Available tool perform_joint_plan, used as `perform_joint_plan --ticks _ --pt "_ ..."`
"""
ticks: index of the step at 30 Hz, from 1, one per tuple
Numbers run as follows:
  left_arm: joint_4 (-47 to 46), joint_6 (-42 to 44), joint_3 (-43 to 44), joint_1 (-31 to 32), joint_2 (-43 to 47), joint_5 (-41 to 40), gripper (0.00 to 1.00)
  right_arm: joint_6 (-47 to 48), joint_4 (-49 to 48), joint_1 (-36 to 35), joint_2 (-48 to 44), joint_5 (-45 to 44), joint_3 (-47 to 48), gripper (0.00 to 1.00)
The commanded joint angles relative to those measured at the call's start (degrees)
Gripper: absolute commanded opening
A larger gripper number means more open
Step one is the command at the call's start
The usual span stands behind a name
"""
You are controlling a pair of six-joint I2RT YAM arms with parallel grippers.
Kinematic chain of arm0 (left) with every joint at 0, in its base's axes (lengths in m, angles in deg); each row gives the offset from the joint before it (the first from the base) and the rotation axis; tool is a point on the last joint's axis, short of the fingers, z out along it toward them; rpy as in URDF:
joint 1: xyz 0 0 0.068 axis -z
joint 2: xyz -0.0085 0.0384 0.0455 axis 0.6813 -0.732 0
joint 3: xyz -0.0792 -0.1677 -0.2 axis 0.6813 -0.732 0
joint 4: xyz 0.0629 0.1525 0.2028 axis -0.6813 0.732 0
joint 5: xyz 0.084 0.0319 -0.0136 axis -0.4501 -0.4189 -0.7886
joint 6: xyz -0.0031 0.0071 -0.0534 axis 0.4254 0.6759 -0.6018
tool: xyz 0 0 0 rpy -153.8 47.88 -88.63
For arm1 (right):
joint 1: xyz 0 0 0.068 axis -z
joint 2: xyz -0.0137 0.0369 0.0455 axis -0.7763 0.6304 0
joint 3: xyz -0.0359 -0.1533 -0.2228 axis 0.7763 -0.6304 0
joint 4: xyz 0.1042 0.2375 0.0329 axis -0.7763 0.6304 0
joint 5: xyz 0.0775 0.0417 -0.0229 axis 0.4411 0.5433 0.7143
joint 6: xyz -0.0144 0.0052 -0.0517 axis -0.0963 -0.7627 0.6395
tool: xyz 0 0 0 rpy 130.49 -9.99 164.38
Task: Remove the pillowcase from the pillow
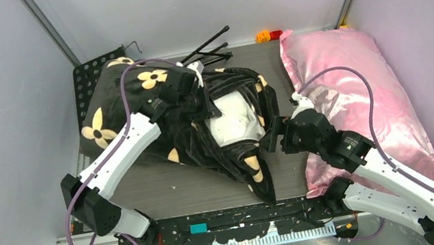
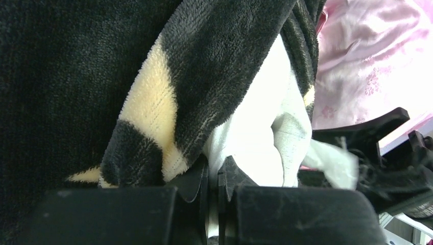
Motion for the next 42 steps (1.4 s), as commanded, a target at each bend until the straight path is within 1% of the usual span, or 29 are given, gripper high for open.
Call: perform_joint_plan --ticks 1,4,9,11,14,16,17,20,26,30,33,34,36,39,42 --pt "-9.3 -1.6 -0.3 -1.5 2.5 0.2 0.00 -1.3 -2.4 0.0 3.0 10.3 7.5 0.87" --pt "-9.7 -1.6 -0.5 -1.5 1.9 0.6 0.00 -3.4 -2.5 -0.1 5.1 10.8 11.9 0.88" --pt "-10.6 -2.1 -1.1 -1.5 1.6 1.6 0.00 -6.3 -1.1 -0.3 9.4 6.9 17.3 0.88" --pt "-11.1 -2.2 -1.4 -1.5 1.6 1.8 0.00 -7.7 -0.3 -0.3 12.2 5.0 18.4 0.88" --pt "-11.5 -2.2 -1.4 -1.5 1.5 1.5 0.00 -8.3 0.0 -0.4 16.5 6.2 18.2 0.88" --pt "-11.2 -1.9 -0.8 -1.5 1.2 0.1 0.00 -8.4 0.0 -0.6 18.3 7.4 16.7 0.85" --pt "-10.8 -1.8 -0.1 -1.7 1.0 -0.7 0.00 -8.4 -0.6 -0.6 18.4 9.5 15.2 0.84" --pt "-9.2 -1.5 3.8 -2.7 -0.4 -1.2 0.00 -8.4 -3.0 -0.7 16.4 11.6 9.1 0.81" --pt "-5.2 0.2 11.2 -3.2 -2.1 -0.4 0.00 -7.2 -4.7 -0.7 11.6 8.4 -4.7 0.78" --pt "-4.1 0.9 11.3 -3.6 -0.6 -2.7 0.00 -8.3 -8.1 -0.7 11.4 8.9 -9.6 0.70" --pt "-3.7 0.8 10.2 -4.5 0.5 -2.4 0.00 -8.3 -10.0 -0.6 11.9 9.3 -11.4 0.70" --pt "-3.8 0.8 9.7 -4.7 0.9 -2.2 0.00 -8.0 -10.2 -0.7 12.3 8.6 -11.6 0.72" --pt "-3.9 0.7 9.1 -4.9 1.9 -1.6 0.00 -7.2 -10.1 -0.6 13.8 5.6 -11.5 0.75" --pt "-3.1 1.1 9.0 -4.9 3.3 -0.2 0.00 -6.2 -9.9 -0.6 16.0 2.3 -10.1 0.76" --pt "-0.8 2.7 8.8 -4.9 4.7 2.0 0.00 -5.3 -10.1 -0.6 16.1 -0.5 -7.8 0.78"
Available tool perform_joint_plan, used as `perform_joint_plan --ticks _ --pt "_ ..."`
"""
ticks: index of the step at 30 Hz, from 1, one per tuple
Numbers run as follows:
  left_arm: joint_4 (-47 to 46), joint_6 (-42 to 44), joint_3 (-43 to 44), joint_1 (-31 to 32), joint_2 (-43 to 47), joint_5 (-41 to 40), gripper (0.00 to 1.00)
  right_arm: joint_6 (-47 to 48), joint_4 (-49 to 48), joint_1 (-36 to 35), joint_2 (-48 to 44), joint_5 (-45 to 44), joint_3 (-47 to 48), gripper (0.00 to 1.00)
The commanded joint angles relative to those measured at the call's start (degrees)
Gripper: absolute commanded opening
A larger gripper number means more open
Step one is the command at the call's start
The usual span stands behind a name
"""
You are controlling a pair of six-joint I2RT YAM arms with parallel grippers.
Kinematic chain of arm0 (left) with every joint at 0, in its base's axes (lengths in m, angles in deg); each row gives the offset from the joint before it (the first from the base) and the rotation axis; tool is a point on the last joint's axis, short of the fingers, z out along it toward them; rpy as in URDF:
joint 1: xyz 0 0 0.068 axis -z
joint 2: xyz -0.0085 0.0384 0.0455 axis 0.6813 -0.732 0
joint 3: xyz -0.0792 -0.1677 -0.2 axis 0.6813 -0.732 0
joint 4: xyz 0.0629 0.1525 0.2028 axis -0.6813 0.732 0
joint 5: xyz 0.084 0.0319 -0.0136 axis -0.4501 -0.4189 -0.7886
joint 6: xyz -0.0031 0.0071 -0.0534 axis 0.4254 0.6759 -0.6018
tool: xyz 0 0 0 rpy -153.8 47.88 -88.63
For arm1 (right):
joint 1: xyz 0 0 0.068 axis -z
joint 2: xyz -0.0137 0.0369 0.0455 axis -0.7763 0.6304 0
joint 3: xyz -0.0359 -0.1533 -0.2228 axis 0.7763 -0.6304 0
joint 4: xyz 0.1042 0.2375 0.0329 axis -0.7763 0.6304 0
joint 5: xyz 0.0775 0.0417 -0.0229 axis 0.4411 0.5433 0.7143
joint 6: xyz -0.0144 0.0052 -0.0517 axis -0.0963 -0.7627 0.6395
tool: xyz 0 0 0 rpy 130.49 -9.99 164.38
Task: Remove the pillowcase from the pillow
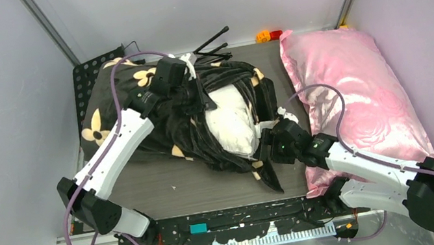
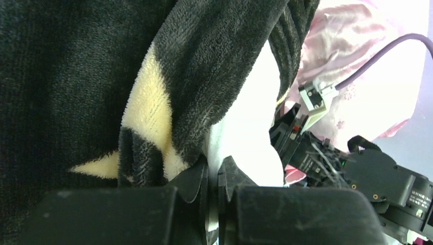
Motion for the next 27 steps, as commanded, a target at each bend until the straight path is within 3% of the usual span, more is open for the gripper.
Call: perform_joint_plan --ticks 1,3,8,13,19,27 --pt "-3.1 2.8 2.8 -2.0 6.2 0.0 0.00 3.7 2.8 -0.2 0.0 -6.8 3.7 0.79" --pt "-1.8 3.9 1.2 -2.0 7.5 1.2 0.00 6.1 1.1 -0.2 -1.3 -6.3 4.8 0.83" --pt "-1.9 6.6 -5.6 -2.0 11.6 0.8 0.00 17.6 -6.5 -0.2 -9.6 7.0 4.9 0.83" --pt "-3.2 7.1 -10.3 -2.1 14.0 1.2 0.00 24.1 -2.1 -0.2 -15.6 4.5 9.6 0.83" --pt "-4.5 6.3 -12.7 -2.1 15.4 3.4 0.00 26.1 0.8 -0.2 -13.1 1.0 16.4 0.83" --pt "-4.6 5.3 -14.3 -2.1 16.2 6.9 0.00 25.4 -3.0 -0.2 -1.8 5.2 20.5 0.82"
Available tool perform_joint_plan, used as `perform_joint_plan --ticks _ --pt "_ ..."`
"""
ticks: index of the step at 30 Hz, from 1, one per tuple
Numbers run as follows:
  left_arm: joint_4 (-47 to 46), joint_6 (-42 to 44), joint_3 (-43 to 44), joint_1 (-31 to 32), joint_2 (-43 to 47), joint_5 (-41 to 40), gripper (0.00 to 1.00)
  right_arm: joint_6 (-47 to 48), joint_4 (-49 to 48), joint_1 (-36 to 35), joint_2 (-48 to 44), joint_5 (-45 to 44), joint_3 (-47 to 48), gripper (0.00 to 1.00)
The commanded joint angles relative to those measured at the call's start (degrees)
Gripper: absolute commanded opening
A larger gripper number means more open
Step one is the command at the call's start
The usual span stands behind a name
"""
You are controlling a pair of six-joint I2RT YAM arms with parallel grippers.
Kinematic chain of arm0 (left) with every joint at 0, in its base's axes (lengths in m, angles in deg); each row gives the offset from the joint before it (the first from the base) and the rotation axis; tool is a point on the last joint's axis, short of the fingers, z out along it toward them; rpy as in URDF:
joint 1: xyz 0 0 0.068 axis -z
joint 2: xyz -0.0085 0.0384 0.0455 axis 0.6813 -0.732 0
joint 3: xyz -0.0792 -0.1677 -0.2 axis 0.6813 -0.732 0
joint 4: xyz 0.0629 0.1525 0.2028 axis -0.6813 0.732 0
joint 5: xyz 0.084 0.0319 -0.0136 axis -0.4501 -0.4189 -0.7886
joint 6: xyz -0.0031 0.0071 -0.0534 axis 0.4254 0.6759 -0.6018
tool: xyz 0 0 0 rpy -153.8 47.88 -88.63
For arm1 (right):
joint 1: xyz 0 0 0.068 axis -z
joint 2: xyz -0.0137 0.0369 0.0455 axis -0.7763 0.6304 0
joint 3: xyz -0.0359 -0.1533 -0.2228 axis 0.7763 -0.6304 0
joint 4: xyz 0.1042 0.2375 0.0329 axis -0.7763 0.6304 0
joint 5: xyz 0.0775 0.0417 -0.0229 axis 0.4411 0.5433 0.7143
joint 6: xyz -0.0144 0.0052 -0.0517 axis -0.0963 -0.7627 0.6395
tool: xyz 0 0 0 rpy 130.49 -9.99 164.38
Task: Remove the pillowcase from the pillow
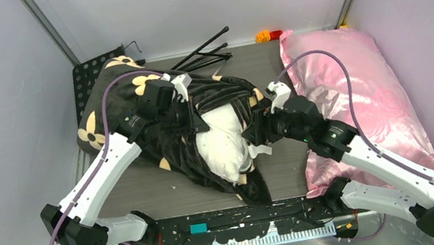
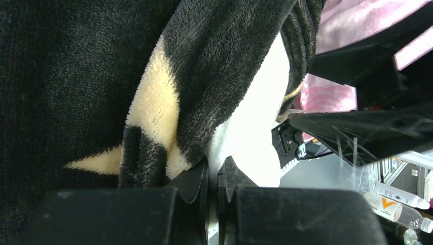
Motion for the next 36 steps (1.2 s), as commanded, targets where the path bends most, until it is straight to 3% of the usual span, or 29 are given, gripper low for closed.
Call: perform_joint_plan --ticks 1,5,8,11,14,19,22,27,31,36 --pt "-4.1 -0.1 0.2 -1.2 3.4 1.8 0.00 0.8 -1.8 -0.1 6.9 -0.8 4.4 0.80" --pt "0.1 1.7 1.0 -1.2 4.3 1.6 0.00 -3.6 -0.6 0.9 9.4 -17.5 4.6 0.73" --pt "3.4 3.1 0.7 -1.2 6.6 -2.4 0.00 -6.6 -0.8 6.5 9.1 -20.8 3.6 0.61" --pt "5.6 3.6 -0.8 -1.2 9.1 -3.4 0.00 -8.4 -2.6 15.1 9.6 -15.3 2.5 0.51" --pt "6.9 3.7 -2.4 -1.2 11.1 -1.0 0.00 -8.3 -4.3 20.2 11.6 -8.6 2.9 0.50" --pt "7.5 4.1 -4.6 -1.2 14.5 1.1 0.00 -7.1 -5.5 21.2 16.6 0.9 6.2 0.51" --pt "6.2 3.1 -4.6 -1.2 16.1 4.0 0.00 -7.3 -5.9 21.2 19.5 1.8 7.0 0.54" --pt "-0.7 -1.5 -3.5 -1.2 18.0 13.9 0.00 -9.3 -6.2 23.5 27.1 2.9 7.5 0.56" --pt "-6.4 -4.1 -0.2 -1.2 18.6 23.2 0.00 -12.2 -8.2 26.8 35.1 11.3 8.2 0.58" --pt "-7.0 -4.8 4.3 -1.2 17.3 22.9 0.00 -13.5 -11.6 27.1 37.9 14.7 7.7 0.60"
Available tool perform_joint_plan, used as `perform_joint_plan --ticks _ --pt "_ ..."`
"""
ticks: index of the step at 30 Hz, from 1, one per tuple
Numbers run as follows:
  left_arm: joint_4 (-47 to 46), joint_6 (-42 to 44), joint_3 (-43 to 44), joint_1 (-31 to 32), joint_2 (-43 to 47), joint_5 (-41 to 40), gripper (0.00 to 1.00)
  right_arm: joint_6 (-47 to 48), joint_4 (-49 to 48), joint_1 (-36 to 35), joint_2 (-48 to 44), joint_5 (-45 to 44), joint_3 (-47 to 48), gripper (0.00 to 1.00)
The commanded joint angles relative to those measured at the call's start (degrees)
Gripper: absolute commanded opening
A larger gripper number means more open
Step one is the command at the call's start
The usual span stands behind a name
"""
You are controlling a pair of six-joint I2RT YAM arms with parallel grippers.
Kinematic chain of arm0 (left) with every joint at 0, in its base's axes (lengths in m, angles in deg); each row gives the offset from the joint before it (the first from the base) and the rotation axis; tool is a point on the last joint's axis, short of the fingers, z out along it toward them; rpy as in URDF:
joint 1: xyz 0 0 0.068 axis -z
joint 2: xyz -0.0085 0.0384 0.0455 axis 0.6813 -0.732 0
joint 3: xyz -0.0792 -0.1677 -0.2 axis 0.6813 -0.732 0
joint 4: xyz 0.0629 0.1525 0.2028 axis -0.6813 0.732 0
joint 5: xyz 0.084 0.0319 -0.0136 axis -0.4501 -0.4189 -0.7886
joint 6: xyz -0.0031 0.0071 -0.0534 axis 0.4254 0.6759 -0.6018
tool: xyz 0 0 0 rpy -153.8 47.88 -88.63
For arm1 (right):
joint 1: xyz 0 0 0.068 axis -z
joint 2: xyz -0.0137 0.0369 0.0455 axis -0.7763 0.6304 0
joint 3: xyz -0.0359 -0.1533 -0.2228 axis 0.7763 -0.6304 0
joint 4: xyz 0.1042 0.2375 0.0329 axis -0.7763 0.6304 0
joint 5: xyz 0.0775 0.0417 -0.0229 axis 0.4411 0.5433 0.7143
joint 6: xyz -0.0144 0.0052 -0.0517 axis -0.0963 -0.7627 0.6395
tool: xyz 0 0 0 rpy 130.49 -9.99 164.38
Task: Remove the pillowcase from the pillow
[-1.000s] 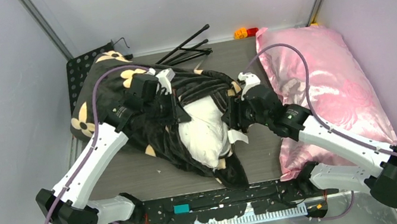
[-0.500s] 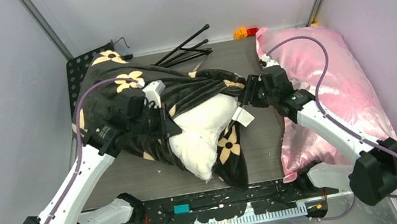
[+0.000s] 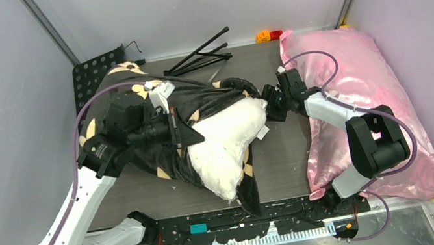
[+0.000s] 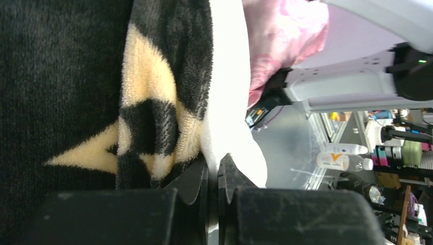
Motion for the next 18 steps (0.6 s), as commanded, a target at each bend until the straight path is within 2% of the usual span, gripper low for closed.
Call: perform_joint_plan --ticks 1,5,7,9,10,16,18 --pt "-8.4 -3.4 7.7 0.0 1.8 9.3 0.00 -2.0 -5.2 0.9 -0.2 1.9 0.6 0.60" --pt "-17.1 -8.8 3.5 0.0 0.6 13.7 0.00 -0.5 -4.4 0.8 -2.1 2.9 1.2 0.65" --pt "-22.9 -12.3 0.5 -0.1 0.4 14.0 0.00 0.7 -2.8 0.9 -3.1 5.2 2.2 0.73" --pt "-23.1 -12.2 -1.2 0.0 -0.6 12.1 0.00 1.9 0.2 0.9 -5.2 6.9 4.1 0.87" --pt "-22.6 -11.6 -1.9 0.0 -1.4 11.3 0.00 2.1 1.9 0.9 -6.9 6.2 4.8 0.89" --pt "-22.3 -7.8 -6.5 1.2 -5.2 9.6 0.01 4.9 15.9 2.9 -16.3 -3.3 11.3 0.90" --pt "-20.1 -5.0 -7.2 3.0 -5.6 6.1 0.08 5.4 19.9 3.3 -17.7 -5.5 13.5 0.90"
